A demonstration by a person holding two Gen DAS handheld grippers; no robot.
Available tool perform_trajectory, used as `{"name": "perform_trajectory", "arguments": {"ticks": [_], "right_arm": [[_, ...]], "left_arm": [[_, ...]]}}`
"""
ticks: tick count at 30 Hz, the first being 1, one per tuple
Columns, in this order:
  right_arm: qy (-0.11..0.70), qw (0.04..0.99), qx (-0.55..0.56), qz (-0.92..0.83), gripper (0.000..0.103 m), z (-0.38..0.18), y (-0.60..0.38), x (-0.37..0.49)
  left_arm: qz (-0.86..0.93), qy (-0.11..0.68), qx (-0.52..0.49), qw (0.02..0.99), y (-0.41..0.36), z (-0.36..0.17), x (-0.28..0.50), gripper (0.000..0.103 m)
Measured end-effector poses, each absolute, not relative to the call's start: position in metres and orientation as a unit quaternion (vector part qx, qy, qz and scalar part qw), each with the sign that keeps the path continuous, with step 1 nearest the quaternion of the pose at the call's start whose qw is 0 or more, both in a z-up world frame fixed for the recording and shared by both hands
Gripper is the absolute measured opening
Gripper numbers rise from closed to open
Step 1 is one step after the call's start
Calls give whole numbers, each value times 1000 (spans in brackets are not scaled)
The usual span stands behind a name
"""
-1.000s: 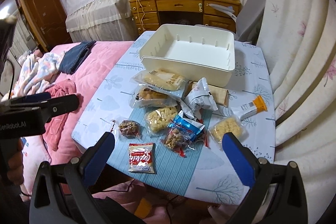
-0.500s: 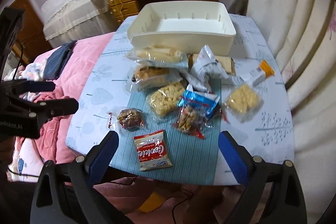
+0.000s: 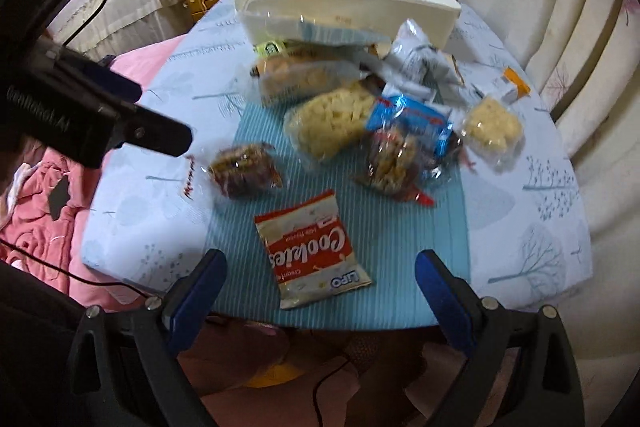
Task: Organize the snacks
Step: 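Reach the left gripper toward the small wrapped candy beside the cookies bag, then close the left gripper on the wrapped candy and lift it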
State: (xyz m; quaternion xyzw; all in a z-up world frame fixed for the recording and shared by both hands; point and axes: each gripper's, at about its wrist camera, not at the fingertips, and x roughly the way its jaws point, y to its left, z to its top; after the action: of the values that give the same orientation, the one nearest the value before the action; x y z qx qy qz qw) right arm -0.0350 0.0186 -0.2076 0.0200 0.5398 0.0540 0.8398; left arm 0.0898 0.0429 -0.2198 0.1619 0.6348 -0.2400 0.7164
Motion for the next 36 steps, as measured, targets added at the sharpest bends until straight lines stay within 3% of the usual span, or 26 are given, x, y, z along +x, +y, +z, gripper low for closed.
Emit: {"name": "perform_trajectory", "arguments": {"ticks": [5, 14, 20, 22, 28, 32, 36], "right_arm": [[546, 837, 18, 31, 89, -232, 27, -37], [548, 837, -2, 7, 88, -258, 35, -32], [551, 835, -9, 17, 86, -268, 39, -20], [551, 834, -5, 17, 84, -268, 39, -16], [563, 826, 22, 23, 74, -268, 36, -7], [567, 823, 25, 16, 57, -266, 36, -3], [575, 816, 51, 5, 50, -263, 23, 3]], "left_arm": [[-255, 643, 168, 702, 33, -246, 96, 94], [-267, 661, 176, 679, 20, -286, 106, 87], [-276, 654, 196, 677, 9, -295, 104, 77], [-280, 649, 196, 679, 7, -293, 106, 66], [-266, 655, 174, 686, 15, -290, 113, 44], [-260, 665, 153, 683, 21, -290, 115, 41], [-257, 678, 119, 678, 32, -296, 121, 35]]}}
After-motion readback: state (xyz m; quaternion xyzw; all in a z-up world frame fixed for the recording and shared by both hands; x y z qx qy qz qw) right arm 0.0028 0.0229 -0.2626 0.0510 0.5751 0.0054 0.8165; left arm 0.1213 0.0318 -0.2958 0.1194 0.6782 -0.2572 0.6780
